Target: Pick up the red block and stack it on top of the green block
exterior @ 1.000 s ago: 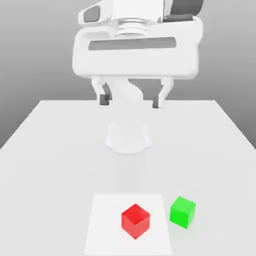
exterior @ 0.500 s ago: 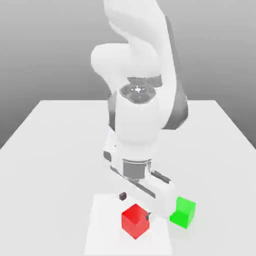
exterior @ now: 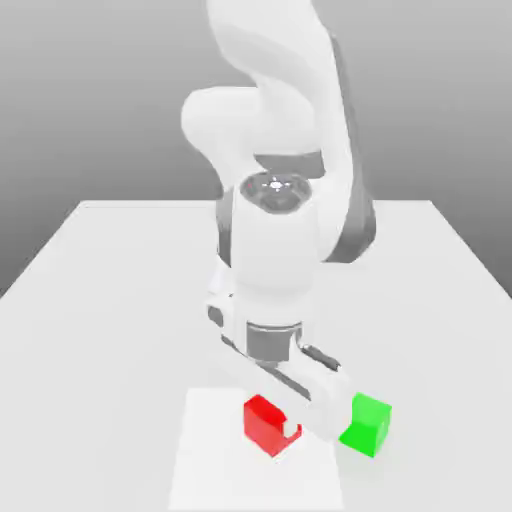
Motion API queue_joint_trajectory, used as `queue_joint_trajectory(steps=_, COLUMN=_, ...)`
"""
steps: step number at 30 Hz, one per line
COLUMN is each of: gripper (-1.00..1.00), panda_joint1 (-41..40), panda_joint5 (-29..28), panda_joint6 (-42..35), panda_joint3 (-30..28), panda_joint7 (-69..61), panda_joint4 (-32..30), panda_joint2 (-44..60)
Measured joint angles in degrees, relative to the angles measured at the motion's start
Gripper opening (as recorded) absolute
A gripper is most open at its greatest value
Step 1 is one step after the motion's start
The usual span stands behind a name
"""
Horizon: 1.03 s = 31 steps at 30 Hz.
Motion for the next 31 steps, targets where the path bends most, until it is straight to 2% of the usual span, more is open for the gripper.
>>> queue_joint_trajectory(steps=14, gripper=-1.0, panda_joint1=5.06, panda_joint5=1.41, panda_joint6=-3.79, panda_joint3=6.3, panda_joint7=-33.3, panda_joint4=-1.95, panda_joint2=-5.71)
queue_joint_trajectory(steps=22, gripper=-1.0, panda_joint1=11.35, panda_joint5=4.86, panda_joint6=-5.72, panda_joint3=6.84, panda_joint7=-54.66, panda_joint4=-3.03, panda_joint2=-8.91)
queue_joint_trajectory(steps=24, gripper=-1.0, panda_joint1=11.69, panda_joint5=3.59, panda_joint6=-3.54, panda_joint3=6.55, panda_joint7=-55.67, panda_joint4=-3.04, panda_joint2=-6.65)
queue_joint_trajectory(steps=28, gripper=-1.0, panda_joint1=12.49, panda_joint5=-2.9, panda_joint6=3.72, panda_joint3=4.34, panda_joint7=-51.61, panda_joint4=-2.68, panda_joint2=1.33)
queue_joint_trajectory(steps=29, gripper=1.0, panda_joint1=12.94, panda_joint5=-4.1, panda_joint6=4.95, panda_joint3=3.64, panda_joint7=-50.75, panda_joint4=-2.6, panda_joint2=2.69)
queue_joint_trajectory(steps=31, gripper=1.0, panda_joint1=12.94, panda_joint5=-4.1, panda_joint6=4.95, panda_joint3=3.64, panda_joint7=-50.75, panda_joint4=-2.6, panda_joint2=2.69)
